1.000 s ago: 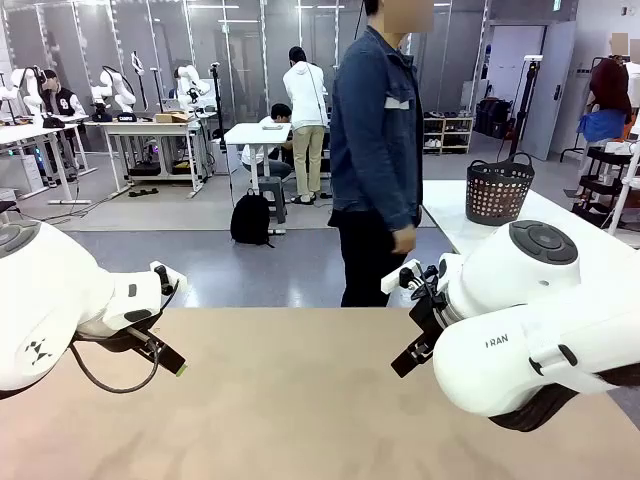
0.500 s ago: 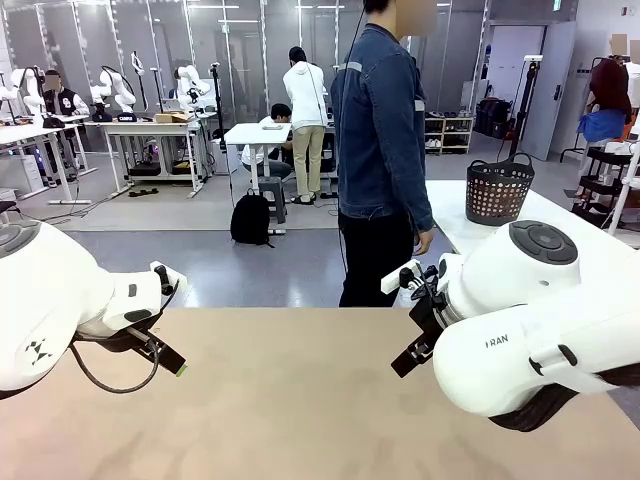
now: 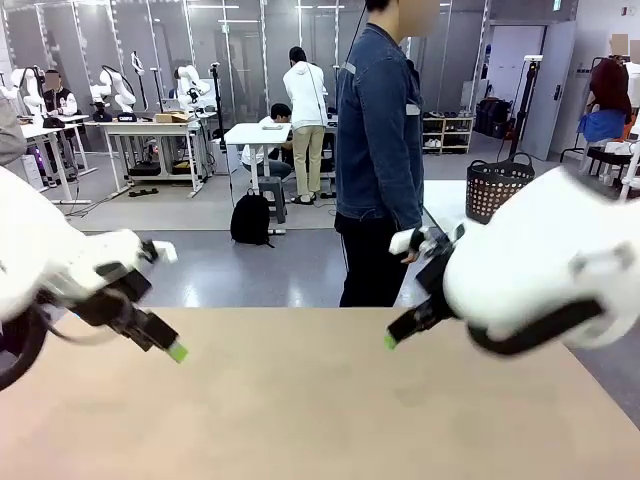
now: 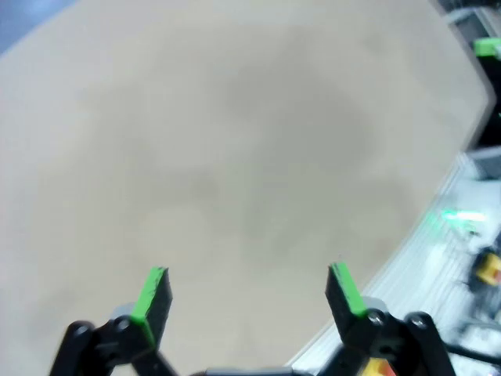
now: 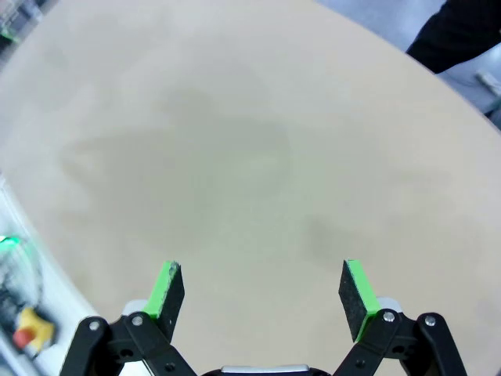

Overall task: Fold the towel.
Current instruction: Grab the top end of the 100 cm Hotel Towel extended by the human.

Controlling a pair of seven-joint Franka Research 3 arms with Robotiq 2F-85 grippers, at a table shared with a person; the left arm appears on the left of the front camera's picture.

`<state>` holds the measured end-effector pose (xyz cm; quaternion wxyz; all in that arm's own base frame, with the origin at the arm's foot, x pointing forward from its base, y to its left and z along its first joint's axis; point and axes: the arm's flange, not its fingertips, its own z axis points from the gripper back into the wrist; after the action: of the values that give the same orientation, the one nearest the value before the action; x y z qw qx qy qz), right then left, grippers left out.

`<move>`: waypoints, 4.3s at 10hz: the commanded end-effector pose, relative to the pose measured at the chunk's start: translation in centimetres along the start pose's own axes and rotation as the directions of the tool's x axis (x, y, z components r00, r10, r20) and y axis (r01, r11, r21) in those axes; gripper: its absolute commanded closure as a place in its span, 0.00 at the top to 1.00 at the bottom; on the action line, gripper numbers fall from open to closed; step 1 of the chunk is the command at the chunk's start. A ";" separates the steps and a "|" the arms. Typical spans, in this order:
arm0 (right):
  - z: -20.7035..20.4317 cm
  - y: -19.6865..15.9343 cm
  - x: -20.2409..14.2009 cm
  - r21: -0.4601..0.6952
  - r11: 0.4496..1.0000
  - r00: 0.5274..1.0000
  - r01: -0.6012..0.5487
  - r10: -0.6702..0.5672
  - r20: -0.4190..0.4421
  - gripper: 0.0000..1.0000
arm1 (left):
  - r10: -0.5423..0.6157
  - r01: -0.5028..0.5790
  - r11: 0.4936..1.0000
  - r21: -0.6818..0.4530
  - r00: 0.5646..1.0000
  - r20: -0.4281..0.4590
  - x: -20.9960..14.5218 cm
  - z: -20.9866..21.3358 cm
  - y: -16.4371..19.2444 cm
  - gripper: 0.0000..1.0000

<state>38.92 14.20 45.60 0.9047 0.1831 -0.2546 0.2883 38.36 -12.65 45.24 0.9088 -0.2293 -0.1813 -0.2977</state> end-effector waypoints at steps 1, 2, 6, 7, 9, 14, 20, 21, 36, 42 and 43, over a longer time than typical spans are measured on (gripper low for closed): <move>6.4 -6.4 0.4 0.240 0.962 0.991 0.129 -0.130 -0.010 1.00 | 0.126 -0.148 0.960 -0.238 0.987 -0.103 0.1 8.9 5.4 1.00; 9.2 -9.0 -0.4 0.394 0.905 0.984 0.162 -0.180 0.009 1.00 | 0.158 -0.192 0.913 -0.360 0.980 -0.123 -1.0 12.2 7.6 1.00; 16.1 -18.5 -8.0 0.666 0.717 0.933 0.206 -0.350 0.088 1.00 | 0.295 -0.177 0.733 -0.657 0.953 0.073 -9.0 20.1 15.2 1.00; 17.0 -20.0 -9.9 0.684 0.693 0.913 0.230 -0.396 0.094 1.00 | 0.318 -0.160 0.693 -0.703 0.943 0.099 -10.5 21.0 16.2 1.00; 18.3 -21.7 -13.1 0.722 0.654 0.868 0.224 -0.471 0.156 1.00 | 0.378 -0.108 0.625 -0.773 0.908 0.178 -13.5 22.0 18.4 1.00; 19.8 -22.2 -17.2 0.750 0.626 0.807 0.214 -0.546 0.226 1.00 | 0.448 -0.113 0.628 -0.770 0.862 0.239 -16.0 21.5 19.7 1.00; 20.4 -22.7 -17.3 0.749 0.619 0.803 0.237 -0.559 0.207 1.00 | 0.457 -0.138 0.625 -0.768 0.863 0.217 -16.2 21.4 20.1 1.00; 20.4 -22.7 -17.3 0.749 0.619 0.803 0.237 -0.559 0.207 1.00 | 0.457 -0.138 0.625 -0.768 0.863 0.217 -16.2 21.4 20.1 1.00; 20.4 -22.7 -17.3 0.749 0.619 0.803 0.237 -0.559 0.207 1.00 | 0.457 -0.138 0.625 -0.768 0.863 0.217 -16.2 21.4 20.1 1.00; 20.4 -22.7 -17.3 0.749 0.619 0.803 0.237 -0.559 0.207 1.00 | 0.457 -0.138 0.625 -0.768 0.863 0.217 -16.2 21.4 20.1 1.00; 20.4 -22.7 -17.3 0.749 0.619 0.803 0.237 -0.559 0.207 1.00 | 0.457 -0.138 0.625 -0.768 0.863 0.217 -16.2 21.4 20.1 1.00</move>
<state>33.37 -20.27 47.93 0.7380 0.6125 -0.2654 0.0984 34.60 20.45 49.23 0.7227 -0.6526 -0.1862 -0.1309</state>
